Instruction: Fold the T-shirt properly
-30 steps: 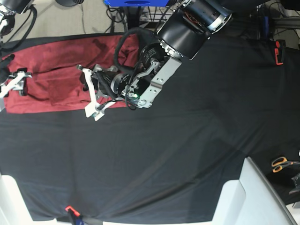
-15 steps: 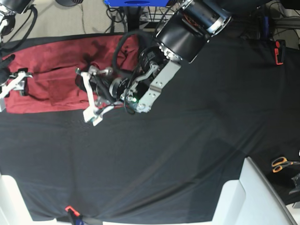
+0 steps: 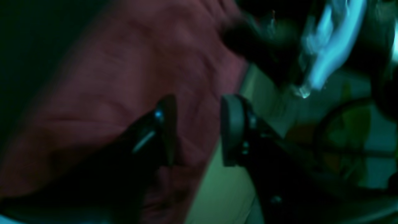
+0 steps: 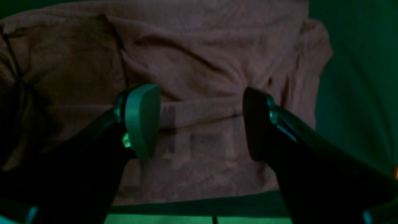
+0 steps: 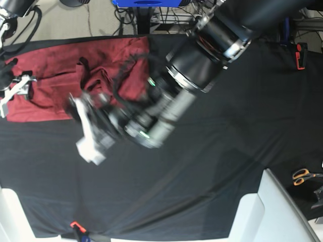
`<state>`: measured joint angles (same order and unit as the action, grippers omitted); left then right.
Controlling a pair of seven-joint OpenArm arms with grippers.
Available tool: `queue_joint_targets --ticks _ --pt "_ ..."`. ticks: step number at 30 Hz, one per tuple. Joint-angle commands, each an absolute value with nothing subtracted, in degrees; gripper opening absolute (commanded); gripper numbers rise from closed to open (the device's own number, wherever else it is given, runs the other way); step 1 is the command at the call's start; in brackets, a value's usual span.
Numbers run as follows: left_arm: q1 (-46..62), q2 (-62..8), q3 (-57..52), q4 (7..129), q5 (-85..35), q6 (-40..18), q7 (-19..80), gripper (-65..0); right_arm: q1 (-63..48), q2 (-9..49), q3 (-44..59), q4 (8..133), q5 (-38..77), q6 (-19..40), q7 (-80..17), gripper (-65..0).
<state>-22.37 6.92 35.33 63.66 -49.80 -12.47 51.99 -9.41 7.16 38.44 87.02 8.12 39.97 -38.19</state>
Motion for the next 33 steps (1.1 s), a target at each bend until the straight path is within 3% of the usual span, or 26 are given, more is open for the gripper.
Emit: queue_joint_targets --ticks 1,2,10,14,18,22,26,33 --pt "-23.8 5.5 32.1 64.7 -50.7 -12.8 51.6 -55.8 -8.9 8.2 38.6 88.8 8.7 40.0 -37.1 -27.6" --pt "-23.3 3.4 29.2 65.4 -50.8 -12.8 51.6 -64.5 -9.0 8.2 38.5 90.0 8.7 40.0 -37.1 -28.1" --pt "-8.4 -22.6 16.7 81.1 -50.6 -12.8 51.4 -65.0 -16.0 14.6 19.8 99.0 8.6 40.0 -37.1 -28.2" --pt "4.2 -31.4 5.1 88.1 -50.5 -12.9 51.2 -65.0 -16.2 15.6 15.2 99.8 8.6 40.0 -37.1 -28.2" --pt "15.8 -32.5 -10.7 91.9 -50.5 -13.1 51.3 -65.0 -16.2 15.6 12.5 100.0 8.4 40.0 -37.6 -28.2" --pt "21.7 -32.2 -20.6 92.1 -50.5 -13.1 51.3 -65.0 -16.3 15.2 7.1 99.8 0.9 40.0 -37.7 -28.2" --pt "22.9 -32.2 -23.3 92.0 -50.5 -13.1 51.3 -65.0 -18.7 15.1 1.6 100.9 -4.6 40.0 -37.4 -28.2" --pt "22.5 -31.2 -23.2 91.9 -50.5 -13.1 51.5 -65.0 -22.3 15.5 1.0 106.8 -4.7 40.0 -38.8 -28.2"
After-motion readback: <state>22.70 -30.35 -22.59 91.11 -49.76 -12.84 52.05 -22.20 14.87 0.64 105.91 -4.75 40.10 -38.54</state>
